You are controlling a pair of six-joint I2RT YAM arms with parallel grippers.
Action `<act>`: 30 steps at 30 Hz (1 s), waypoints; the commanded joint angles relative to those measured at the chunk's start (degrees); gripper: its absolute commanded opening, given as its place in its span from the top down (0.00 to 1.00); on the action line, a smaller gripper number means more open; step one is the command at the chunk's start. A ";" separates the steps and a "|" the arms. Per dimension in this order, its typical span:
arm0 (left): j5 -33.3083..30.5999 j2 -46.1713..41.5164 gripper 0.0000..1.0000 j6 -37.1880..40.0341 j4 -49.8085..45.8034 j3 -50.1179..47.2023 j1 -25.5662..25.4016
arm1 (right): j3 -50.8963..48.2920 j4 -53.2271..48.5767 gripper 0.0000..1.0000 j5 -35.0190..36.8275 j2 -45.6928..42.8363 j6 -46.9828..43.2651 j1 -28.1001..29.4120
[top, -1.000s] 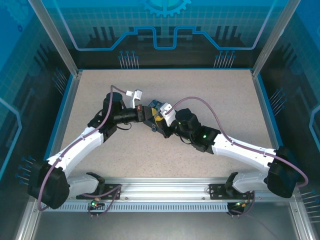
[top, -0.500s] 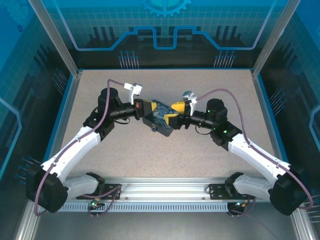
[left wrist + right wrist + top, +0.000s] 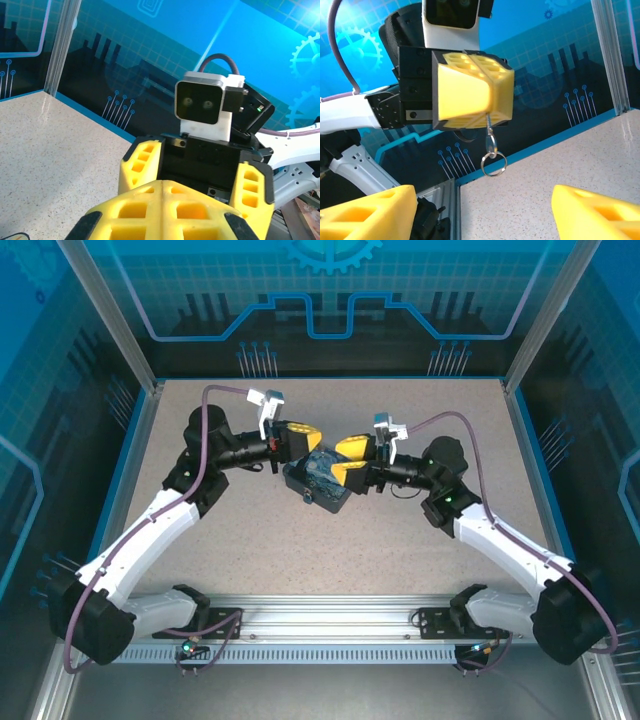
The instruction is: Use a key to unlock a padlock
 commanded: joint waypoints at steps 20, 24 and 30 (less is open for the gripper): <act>1.79 1.31 1.00 0.30 2.13 1.55 -1.17 | 5.80 2.21 0.70 0.81 5.24 0.54 2.82; 1.71 1.32 1.00 0.56 1.93 1.54 -1.15 | 5.77 2.03 0.76 1.61 5.19 0.41 2.87; 1.43 1.36 1.00 1.10 1.57 1.33 -1.17 | 5.61 1.09 0.87 2.12 4.68 -0.07 2.76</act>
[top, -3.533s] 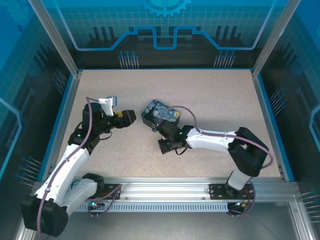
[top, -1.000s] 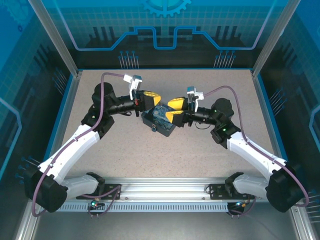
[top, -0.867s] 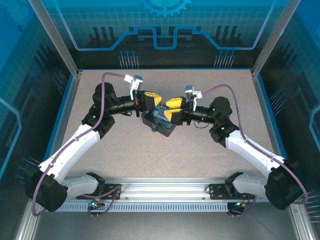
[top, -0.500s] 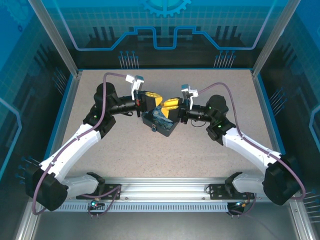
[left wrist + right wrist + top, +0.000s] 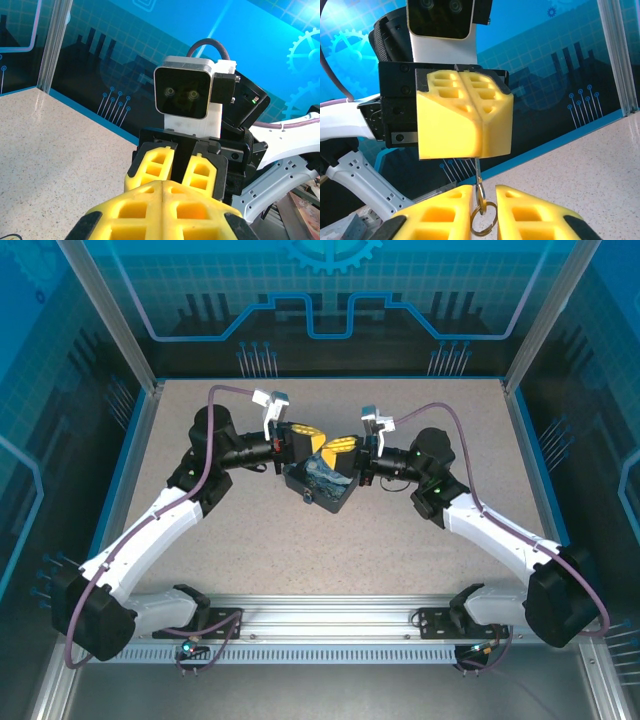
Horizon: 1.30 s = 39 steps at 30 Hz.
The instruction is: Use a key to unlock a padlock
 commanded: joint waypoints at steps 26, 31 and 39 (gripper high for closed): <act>-11.64 -4.48 0.27 3.42 -7.89 1.50 2.67 | -0.54 -21.78 1.00 10.57 -8.59 -10.53 -1.14; -13.45 -6.68 0.19 2.10 -10.27 -3.18 6.33 | -0.35 -31.78 1.00 15.75 -9.63 -12.42 -1.73; -13.91 -9.49 0.14 -0.07 -9.80 -16.30 7.84 | -1.87 -32.56 1.00 19.20 -2.88 -8.33 -1.63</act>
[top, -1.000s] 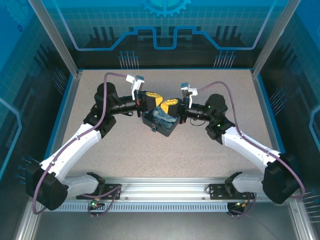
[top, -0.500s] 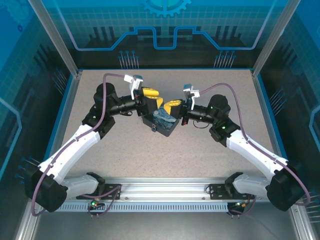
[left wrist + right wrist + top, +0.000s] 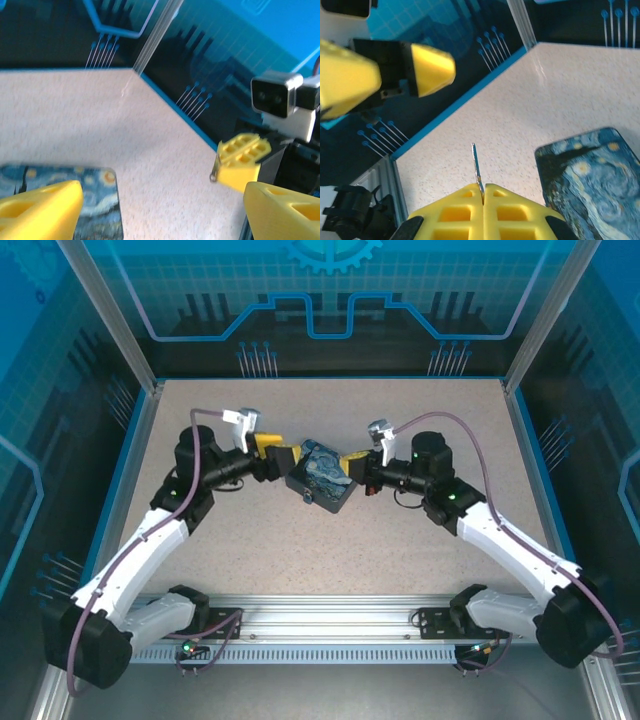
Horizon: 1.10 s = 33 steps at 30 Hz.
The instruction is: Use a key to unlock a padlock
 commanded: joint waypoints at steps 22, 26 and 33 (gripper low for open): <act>3.54 28.67 0.06 -9.97 38.97 -21.85 1.09 | 8.69 6.58 1.00 -1.24 34.28 16.09 -0.20; 3.29 31.76 0.07 -9.90 41.74 -21.80 1.09 | 9.72 3.13 1.00 0.04 34.98 14.76 -0.18; 3.26 33.49 0.07 -4.72 40.82 -20.32 1.08 | 10.12 -0.40 1.00 1.58 36.44 14.10 -0.25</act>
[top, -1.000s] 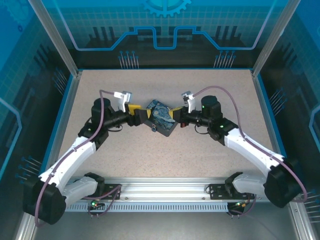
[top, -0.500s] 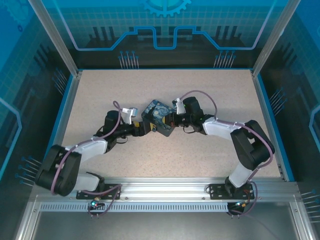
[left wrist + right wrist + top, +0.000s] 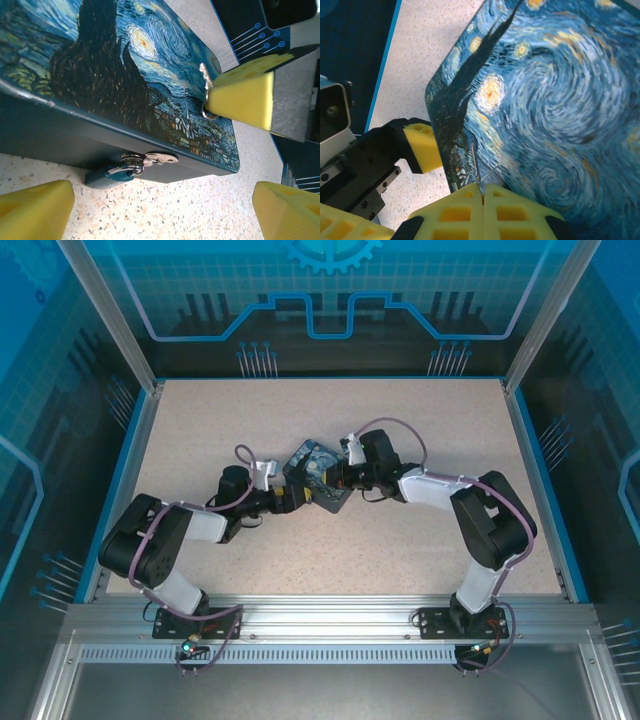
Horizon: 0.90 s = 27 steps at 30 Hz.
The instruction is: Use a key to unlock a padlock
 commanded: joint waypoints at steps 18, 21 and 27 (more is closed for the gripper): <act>2.62 8.80 0.10 10.91 5.27 3.56 -1.64 | 4.08 -10.24 1.00 2.88 3.05 -3.34 0.02; 1.78 10.08 0.11 12.24 5.30 4.46 -2.20 | 3.96 -10.15 1.00 2.81 2.91 -3.34 0.05; -0.64 11.58 0.12 15.74 3.76 5.87 -4.31 | 4.12 -9.95 1.00 2.70 2.89 -3.34 0.42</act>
